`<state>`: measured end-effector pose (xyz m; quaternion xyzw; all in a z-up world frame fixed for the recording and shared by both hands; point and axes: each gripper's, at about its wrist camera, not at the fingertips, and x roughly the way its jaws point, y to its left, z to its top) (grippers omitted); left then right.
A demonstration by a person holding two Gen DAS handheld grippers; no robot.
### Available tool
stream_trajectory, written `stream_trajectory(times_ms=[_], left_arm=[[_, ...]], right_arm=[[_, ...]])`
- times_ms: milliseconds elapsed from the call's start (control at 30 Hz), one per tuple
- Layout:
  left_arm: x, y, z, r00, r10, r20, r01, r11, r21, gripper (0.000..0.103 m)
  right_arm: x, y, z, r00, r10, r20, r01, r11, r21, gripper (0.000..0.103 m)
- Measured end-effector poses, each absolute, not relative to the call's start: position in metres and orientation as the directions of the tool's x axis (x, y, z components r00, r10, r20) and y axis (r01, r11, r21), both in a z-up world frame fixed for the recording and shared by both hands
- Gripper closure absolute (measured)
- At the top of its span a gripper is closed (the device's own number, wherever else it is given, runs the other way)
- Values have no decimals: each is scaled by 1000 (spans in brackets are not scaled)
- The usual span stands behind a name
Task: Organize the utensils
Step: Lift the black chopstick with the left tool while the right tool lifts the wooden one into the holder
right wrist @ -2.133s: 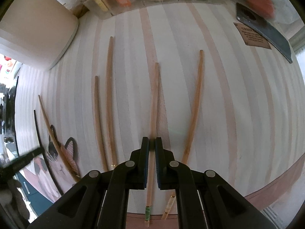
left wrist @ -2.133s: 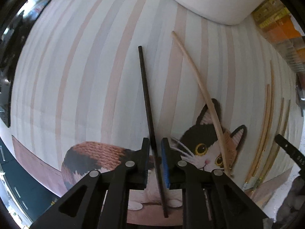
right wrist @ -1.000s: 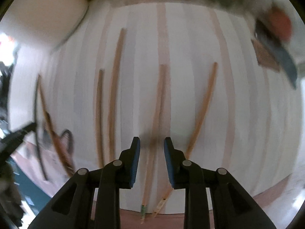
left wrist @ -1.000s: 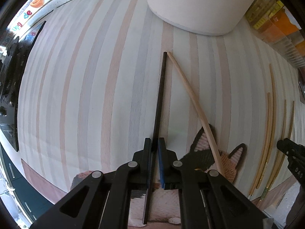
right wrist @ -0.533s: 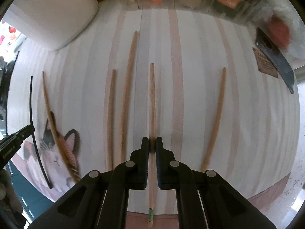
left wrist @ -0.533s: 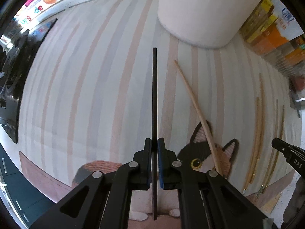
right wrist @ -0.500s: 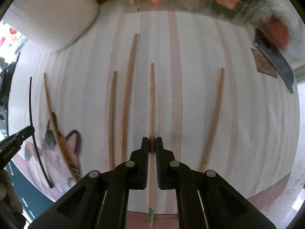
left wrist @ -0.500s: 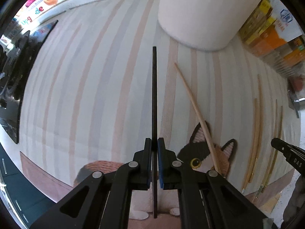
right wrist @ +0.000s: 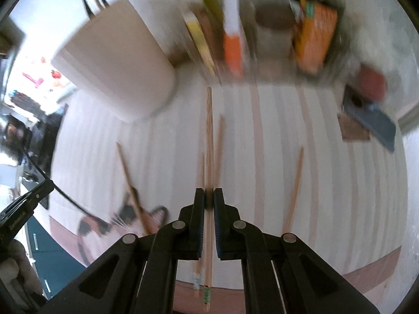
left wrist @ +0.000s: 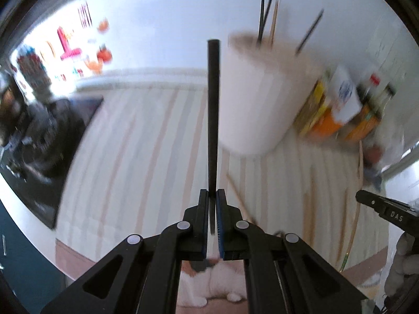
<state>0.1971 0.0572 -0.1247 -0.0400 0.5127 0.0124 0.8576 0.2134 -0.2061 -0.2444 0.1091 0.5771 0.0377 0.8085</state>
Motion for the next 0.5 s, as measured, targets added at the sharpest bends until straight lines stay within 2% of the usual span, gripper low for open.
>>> stream_trajectory(times_ms=[300,500], left_arm=[[225,70,12,691,-108,-715,-16,986,-165,100],[269,67,63,759,-122,-639,15,985,-169,100]], right_arm=[[262,-190,-127,539,280,-794,-40,951,308,96],[315,-161,-43,685,300,-663,-107,943,316,96]])
